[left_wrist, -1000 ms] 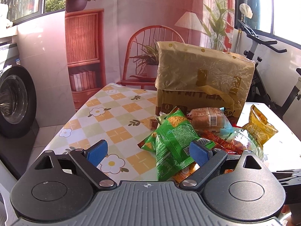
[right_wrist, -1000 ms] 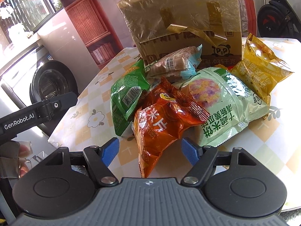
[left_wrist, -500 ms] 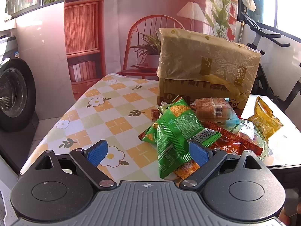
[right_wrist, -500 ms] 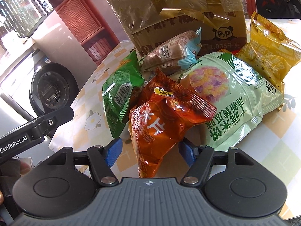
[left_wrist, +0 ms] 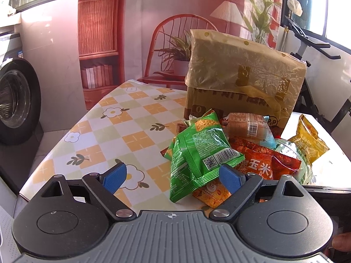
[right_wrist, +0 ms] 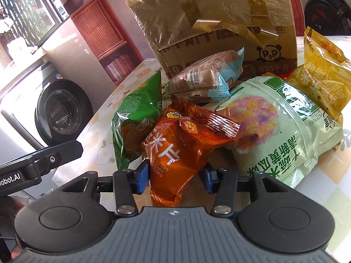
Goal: Organize snacks
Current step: 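Grasp the orange snack bag with the right tool while the left tool grasps the green chip bag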
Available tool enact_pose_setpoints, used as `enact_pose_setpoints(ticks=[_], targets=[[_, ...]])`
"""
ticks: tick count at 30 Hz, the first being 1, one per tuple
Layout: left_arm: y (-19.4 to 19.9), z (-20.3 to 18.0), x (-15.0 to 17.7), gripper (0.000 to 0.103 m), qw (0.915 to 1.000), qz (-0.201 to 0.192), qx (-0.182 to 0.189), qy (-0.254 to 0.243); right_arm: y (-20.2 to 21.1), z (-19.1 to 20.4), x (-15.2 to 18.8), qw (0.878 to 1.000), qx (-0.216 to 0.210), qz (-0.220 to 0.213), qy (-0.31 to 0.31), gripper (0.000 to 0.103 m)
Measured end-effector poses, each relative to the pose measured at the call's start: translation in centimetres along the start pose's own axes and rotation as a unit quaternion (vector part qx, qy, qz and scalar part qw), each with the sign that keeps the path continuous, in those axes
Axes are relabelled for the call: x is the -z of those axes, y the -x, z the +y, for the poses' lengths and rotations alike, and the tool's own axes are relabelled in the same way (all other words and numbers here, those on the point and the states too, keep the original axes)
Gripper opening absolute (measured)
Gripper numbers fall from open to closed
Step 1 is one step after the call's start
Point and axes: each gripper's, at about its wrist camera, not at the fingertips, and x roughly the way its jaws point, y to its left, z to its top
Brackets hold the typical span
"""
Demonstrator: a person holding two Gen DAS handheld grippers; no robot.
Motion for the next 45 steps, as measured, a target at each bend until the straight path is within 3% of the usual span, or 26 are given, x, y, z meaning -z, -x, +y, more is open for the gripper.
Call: enact_pose_setpoints(ticks=[3, 5, 14, 21, 28, 39, 43, 45], targets=[[0.1, 0.0, 0.0, 0.092, 1.0000, -0.003, 0.002, 0.005, 1.2, 0.6, -0.1, 0.999, 0.000, -0.026, 0.021, 0.044], [0.2, 0.1, -0.1, 0.092, 0.9999, -0.006, 0.002, 0.009, 2.2, 1.0, -0.2, 0.998, 0.006, -0.046, 0.029, 0.036], [0.9, 0.1, -0.7, 0.092, 0.9996, -0.026, 0.012, 0.008, 6.8, 1.6, -1.5, 0.986, 0.032, -0.150, 0.061, 0.036], [-0.8, -0.1, -3.5, 0.092, 0.9971, -0.064, 0.018, -0.036, 8.3, 1.4, -2.3, 0.978, 0.037, -0.186, 0.086, 0.036], [-6.5, 0.5, -3.7, 0.093, 0.9946, -0.036, 0.098, 0.001, 8.3, -0.3, -2.6, 0.979, 0.045, -0.188, 0.061, 0.036], [-12.2, 0.5, -0.4, 0.097, 0.9912, 0.063, 0.110, 0.038, 7.6, -0.9, -2.6, 0.980, 0.043, -0.182, 0.063, 0.036], [-12.9, 0.3, 0.5, 0.091, 0.9905, 0.077, 0.108, 0.037, 7.6, -0.9, -2.5, 0.981, 0.044, -0.180, 0.059, 0.036], [-12.5, 0.6, 0.5, 0.078, 0.9903, 0.072, 0.112, 0.038, 7.7, -1.0, -2.5, 0.981, 0.045, -0.181, 0.058, 0.036]])
